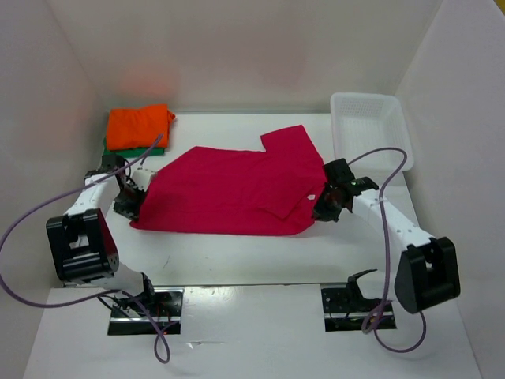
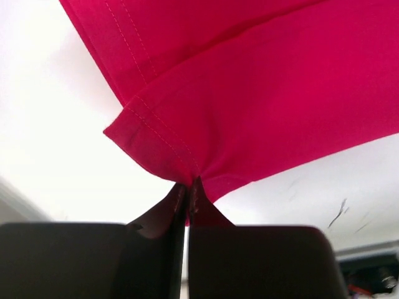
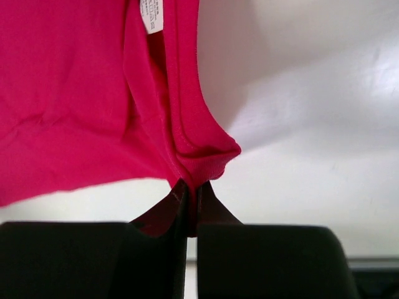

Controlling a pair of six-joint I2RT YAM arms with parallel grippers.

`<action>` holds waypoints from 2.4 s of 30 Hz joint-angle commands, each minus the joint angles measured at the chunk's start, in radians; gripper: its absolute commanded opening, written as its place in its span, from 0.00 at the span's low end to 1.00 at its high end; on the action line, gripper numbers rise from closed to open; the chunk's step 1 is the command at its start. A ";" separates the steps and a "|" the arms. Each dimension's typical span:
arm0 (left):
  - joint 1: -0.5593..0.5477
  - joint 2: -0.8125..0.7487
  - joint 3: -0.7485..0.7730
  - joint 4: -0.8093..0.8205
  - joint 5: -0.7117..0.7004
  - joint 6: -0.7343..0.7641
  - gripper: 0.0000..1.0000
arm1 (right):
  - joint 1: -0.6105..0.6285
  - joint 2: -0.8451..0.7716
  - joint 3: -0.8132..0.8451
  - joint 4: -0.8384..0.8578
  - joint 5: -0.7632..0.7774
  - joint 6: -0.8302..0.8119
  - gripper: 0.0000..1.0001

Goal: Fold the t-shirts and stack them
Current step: Fold the flattened tshirt in 1/3 of the way

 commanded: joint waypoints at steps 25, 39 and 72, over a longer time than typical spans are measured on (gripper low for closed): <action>-0.464 -0.261 0.323 -0.151 -0.275 0.122 1.00 | 0.421 -0.318 0.096 -0.390 0.219 0.487 1.00; -1.300 0.000 0.209 0.277 -0.160 0.189 1.00 | 0.014 -0.597 0.275 -0.160 0.330 0.380 1.00; -1.367 0.376 0.369 0.304 0.056 0.263 0.39 | -0.028 -0.617 0.193 -0.120 0.259 0.233 1.00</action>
